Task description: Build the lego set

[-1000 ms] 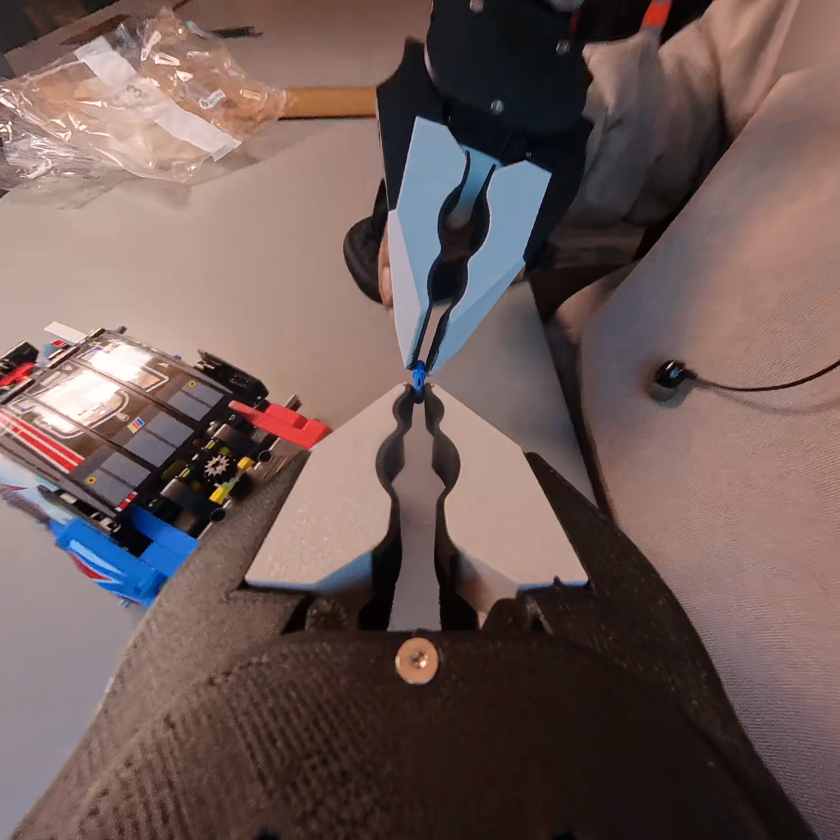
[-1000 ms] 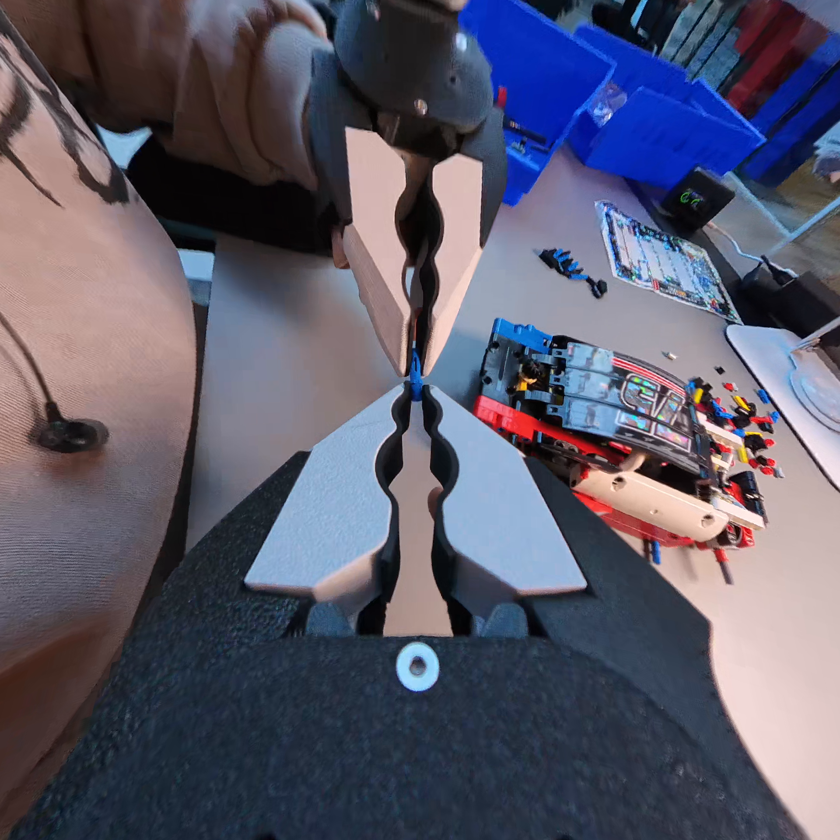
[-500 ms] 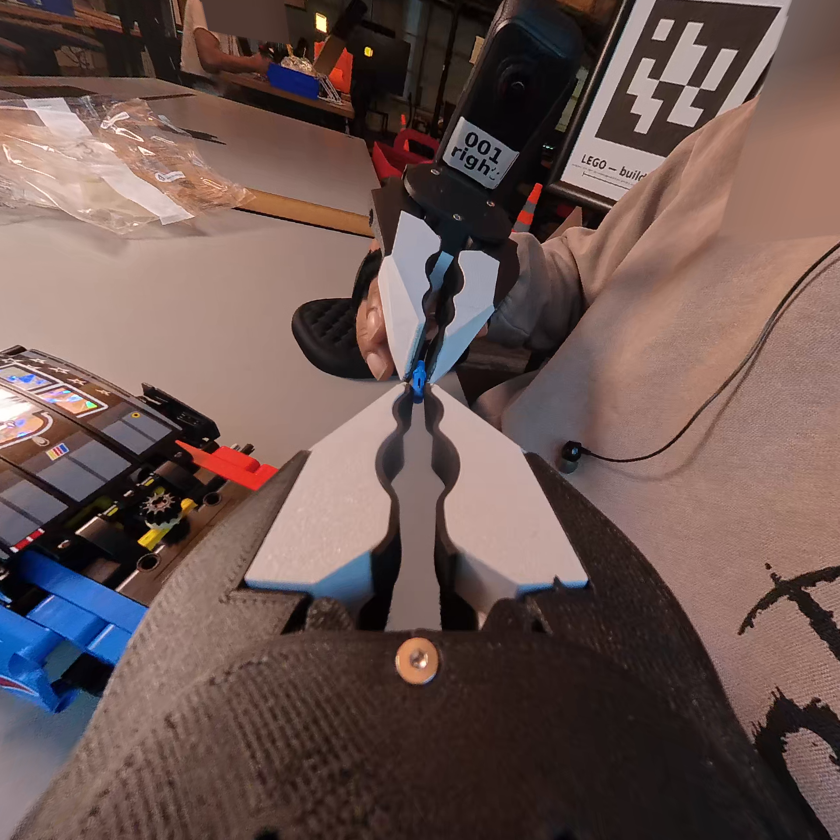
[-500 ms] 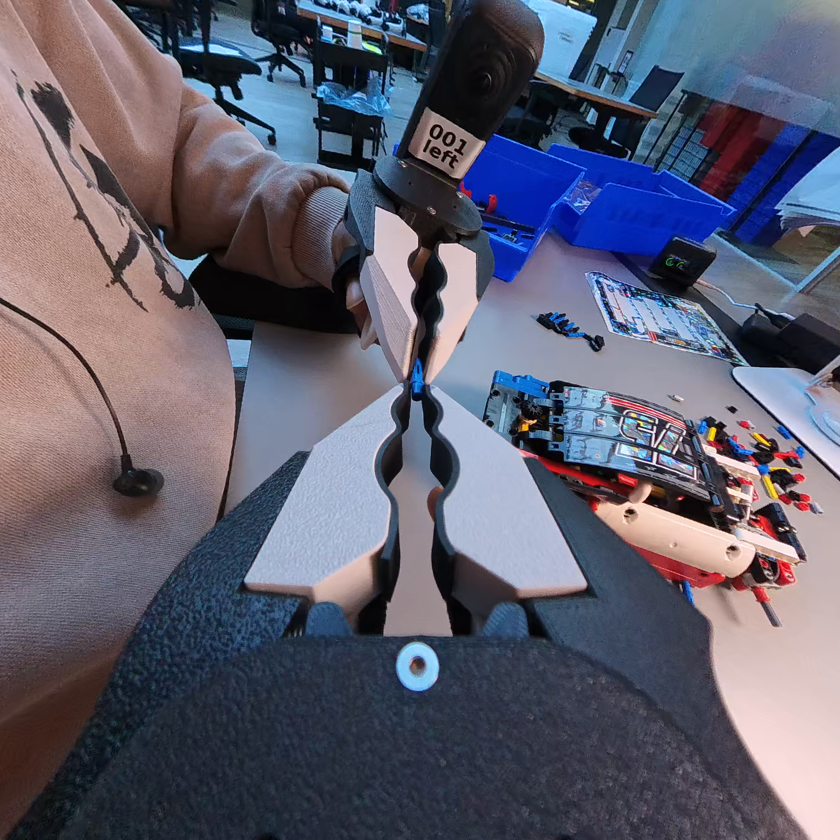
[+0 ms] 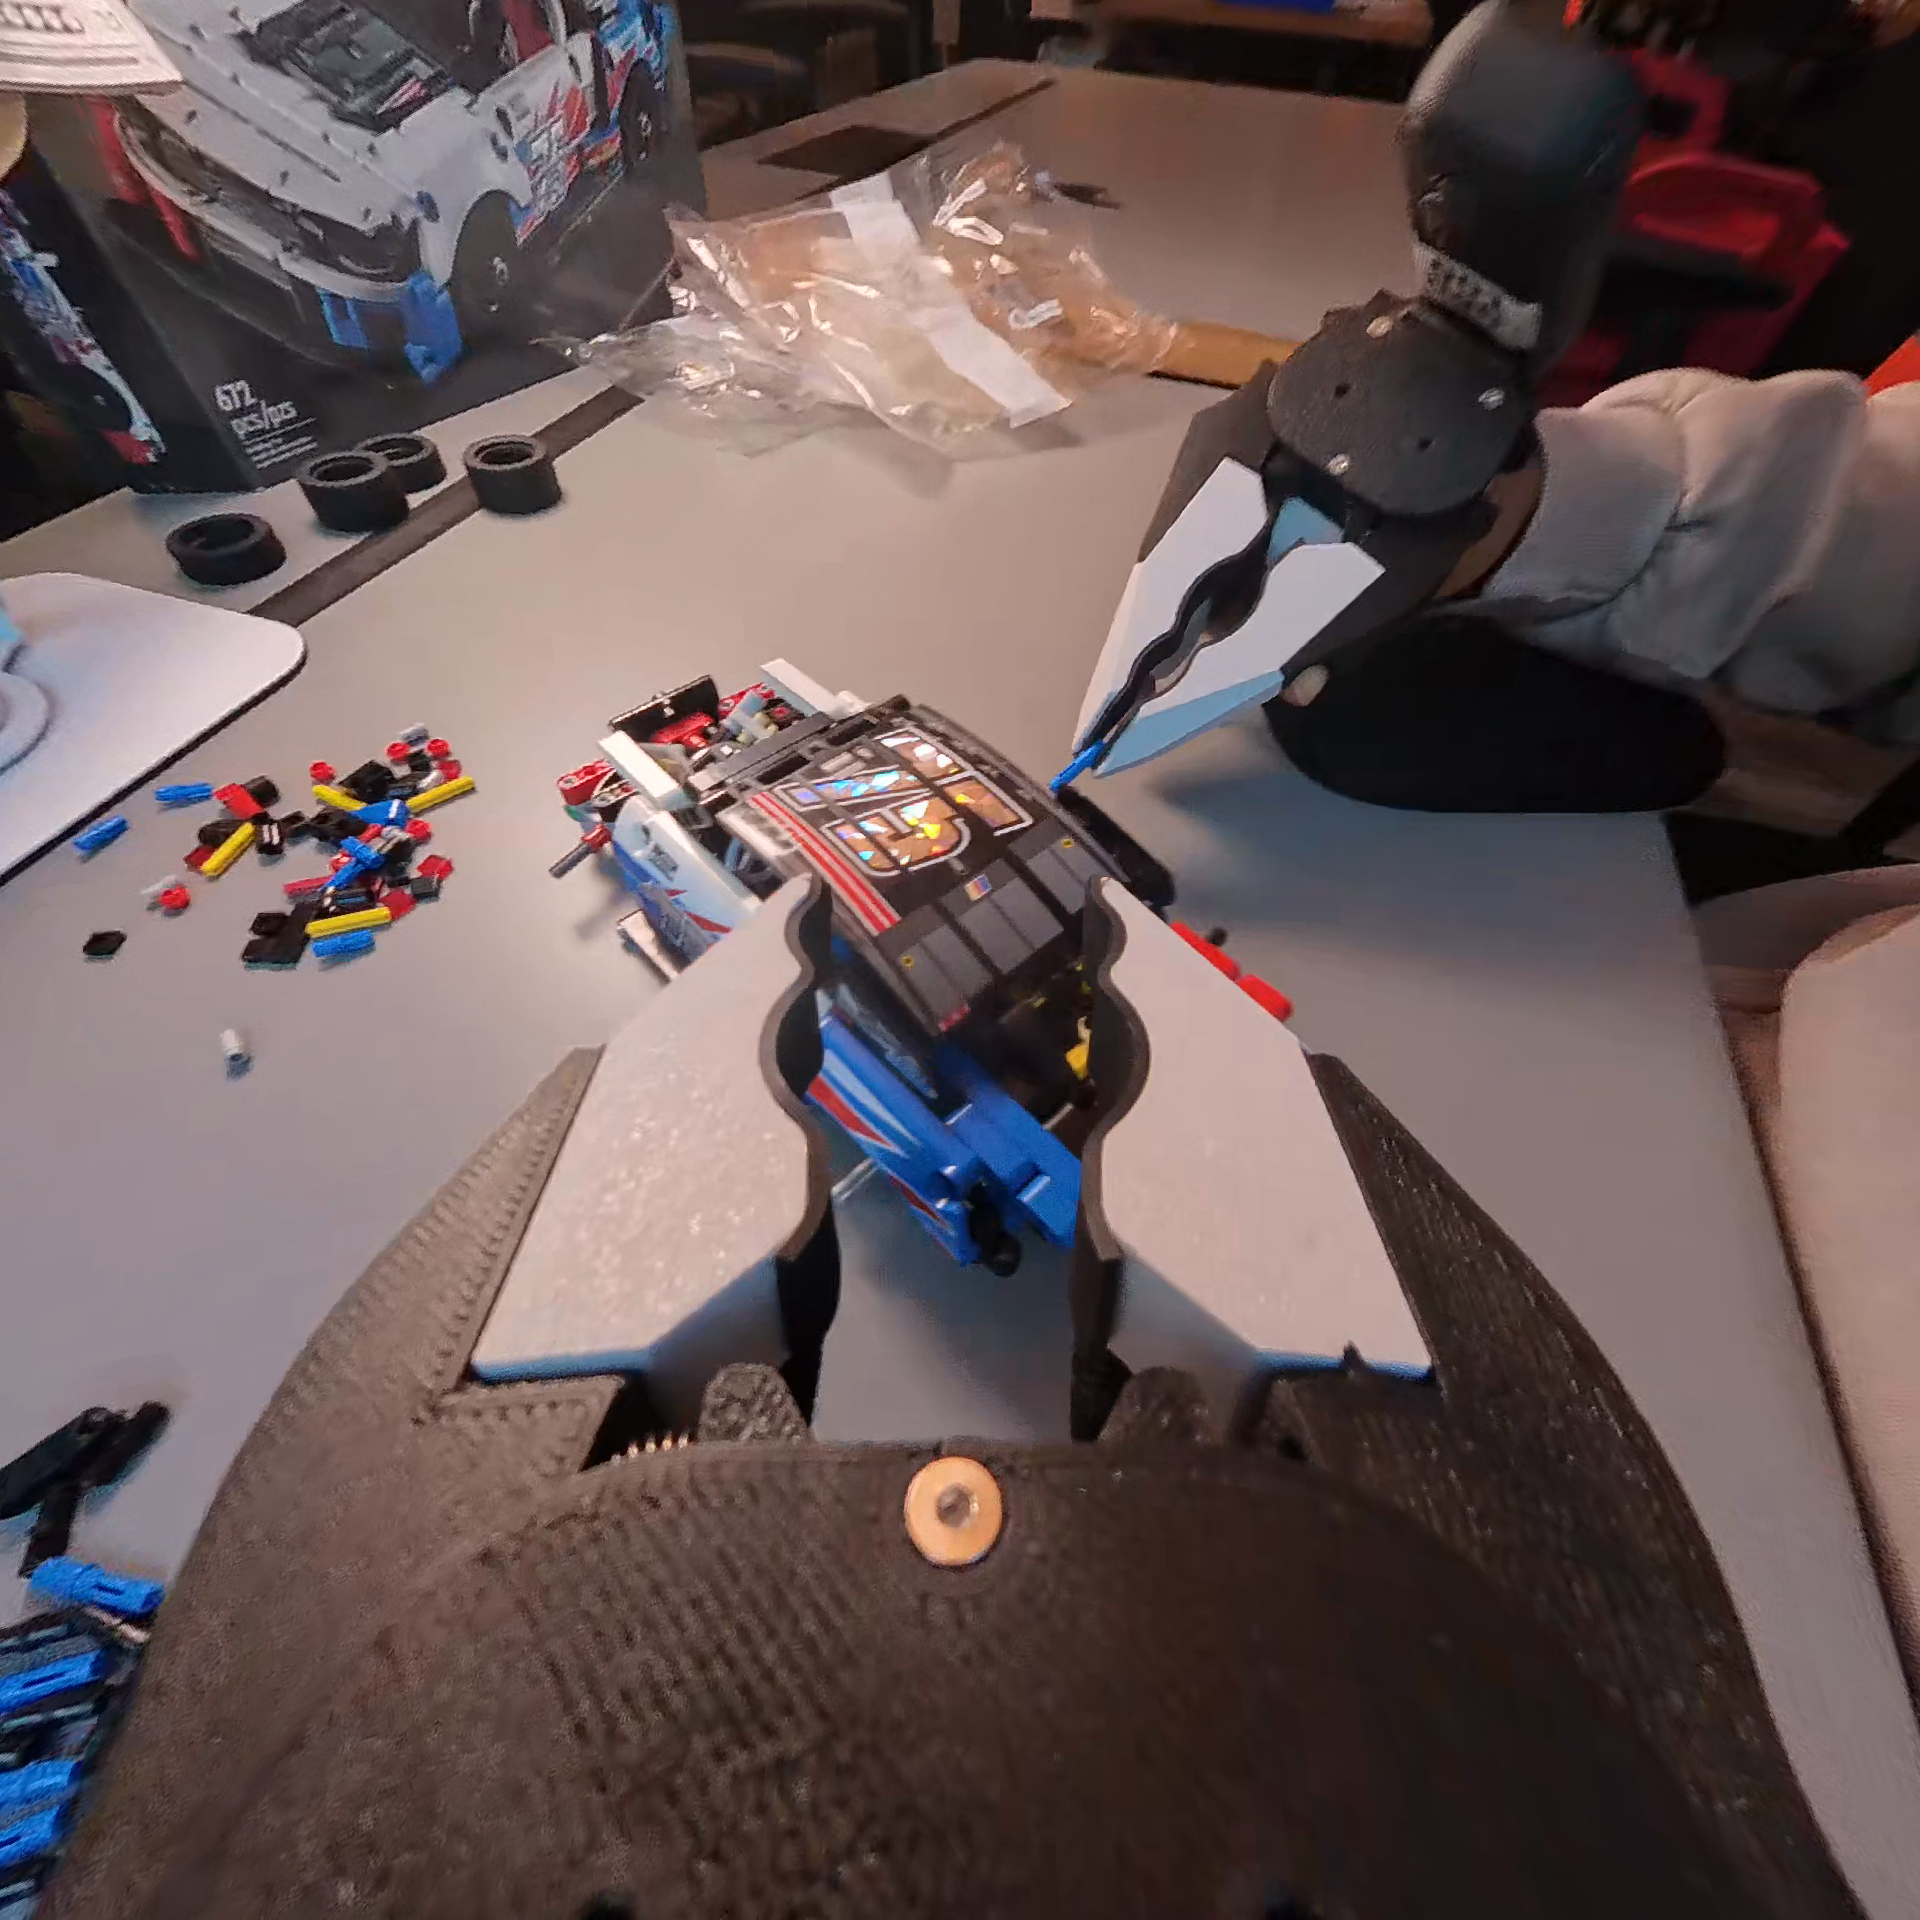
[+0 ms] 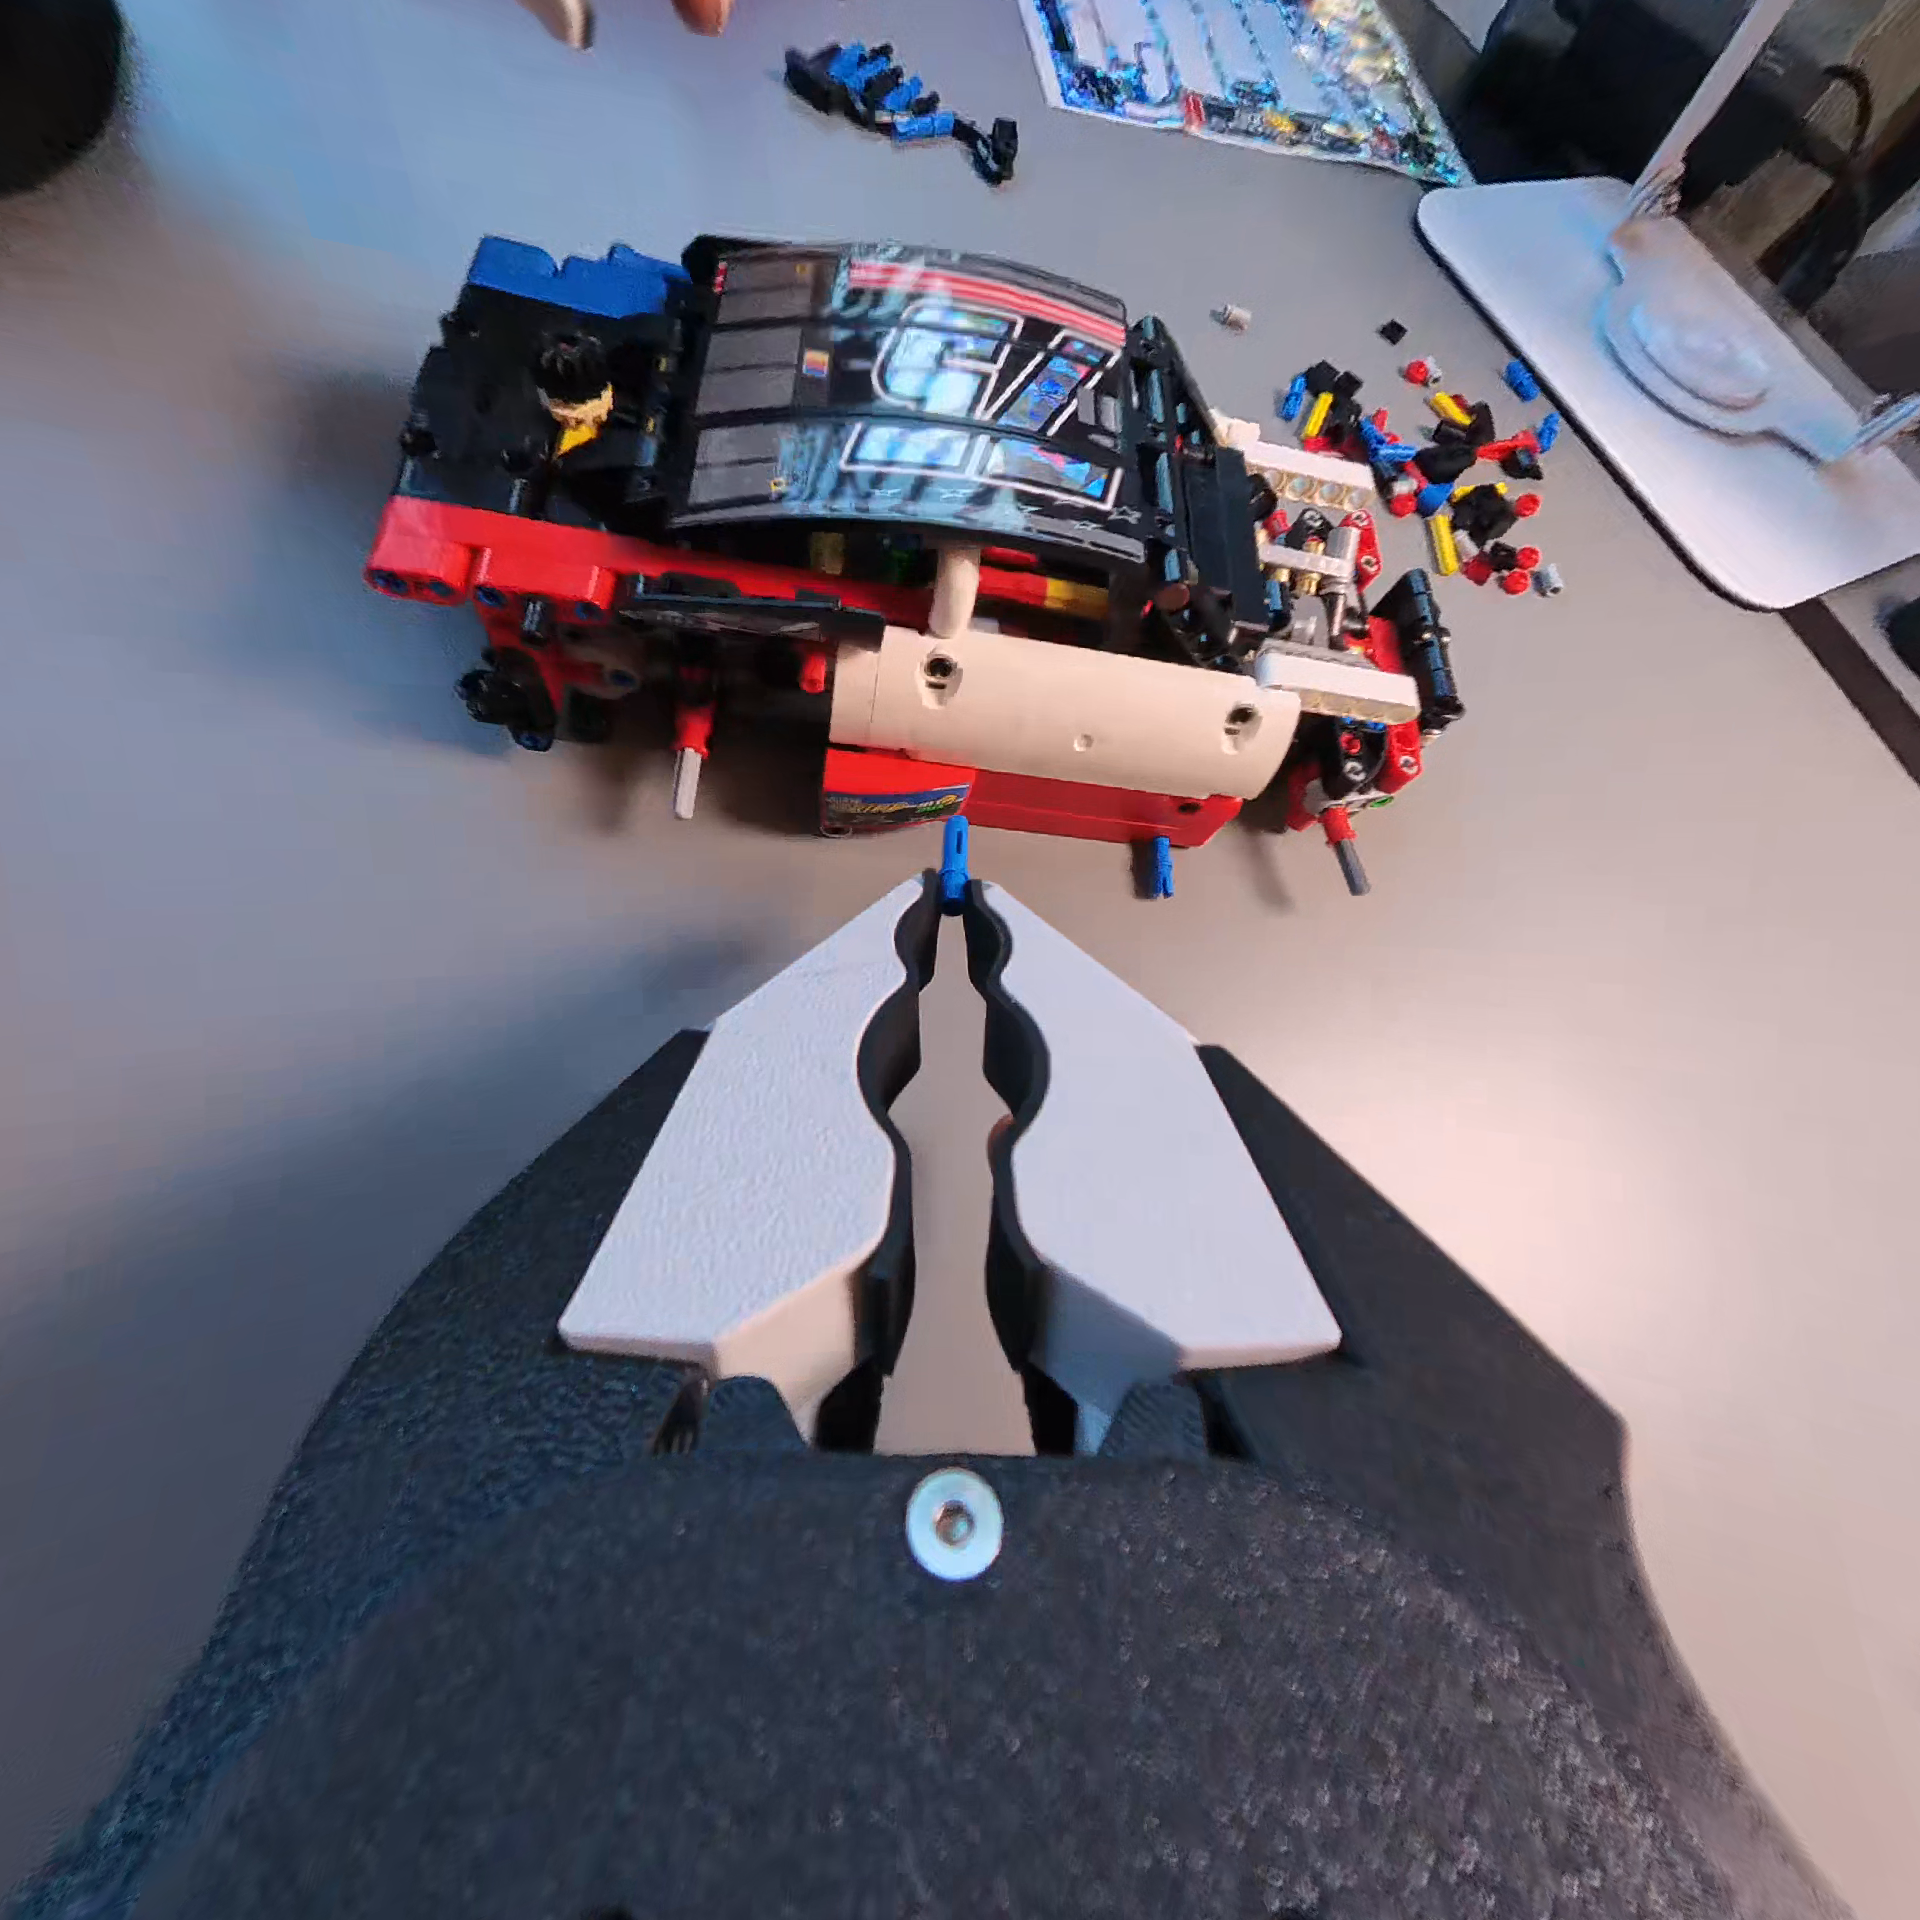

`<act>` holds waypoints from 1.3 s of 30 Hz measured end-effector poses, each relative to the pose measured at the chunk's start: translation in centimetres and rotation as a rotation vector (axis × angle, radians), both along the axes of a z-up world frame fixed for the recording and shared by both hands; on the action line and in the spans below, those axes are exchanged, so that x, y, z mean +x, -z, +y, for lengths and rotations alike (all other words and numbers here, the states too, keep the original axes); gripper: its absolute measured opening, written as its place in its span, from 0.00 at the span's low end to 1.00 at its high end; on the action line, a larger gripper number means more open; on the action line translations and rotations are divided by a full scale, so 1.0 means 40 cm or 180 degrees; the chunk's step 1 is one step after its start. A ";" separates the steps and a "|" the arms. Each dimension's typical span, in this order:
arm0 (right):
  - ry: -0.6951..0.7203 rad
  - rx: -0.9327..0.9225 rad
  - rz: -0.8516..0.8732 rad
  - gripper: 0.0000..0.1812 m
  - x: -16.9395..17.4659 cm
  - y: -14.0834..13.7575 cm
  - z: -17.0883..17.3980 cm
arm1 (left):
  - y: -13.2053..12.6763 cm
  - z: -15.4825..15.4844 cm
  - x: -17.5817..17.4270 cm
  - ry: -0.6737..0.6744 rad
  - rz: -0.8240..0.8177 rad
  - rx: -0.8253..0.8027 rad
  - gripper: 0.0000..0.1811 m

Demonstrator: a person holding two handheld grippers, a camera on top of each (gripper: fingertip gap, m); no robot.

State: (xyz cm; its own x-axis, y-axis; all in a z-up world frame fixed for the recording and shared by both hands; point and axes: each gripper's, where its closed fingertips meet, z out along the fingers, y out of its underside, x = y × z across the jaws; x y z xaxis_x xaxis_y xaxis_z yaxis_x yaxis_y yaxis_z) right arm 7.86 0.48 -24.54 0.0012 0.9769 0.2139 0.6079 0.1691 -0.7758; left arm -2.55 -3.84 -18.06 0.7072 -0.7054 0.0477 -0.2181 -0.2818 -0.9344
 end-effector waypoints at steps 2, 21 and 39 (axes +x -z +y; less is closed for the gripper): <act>-0.0104 0.0031 -0.0289 0.01 -0.012 0.028 0.003 | 0.038 0.028 -0.019 -0.0046 0.0020 -0.0287 0.30; -0.0178 -0.0335 -0.0958 0.01 -0.024 0.083 0.034 | 0.110 0.016 0.004 0.0355 -0.0852 -0.1106 0.50; 0.0175 -0.0666 -0.0627 0.01 0.041 0.059 0.136 | 0.136 0.042 0.003 0.0180 -0.0807 -0.1166 0.39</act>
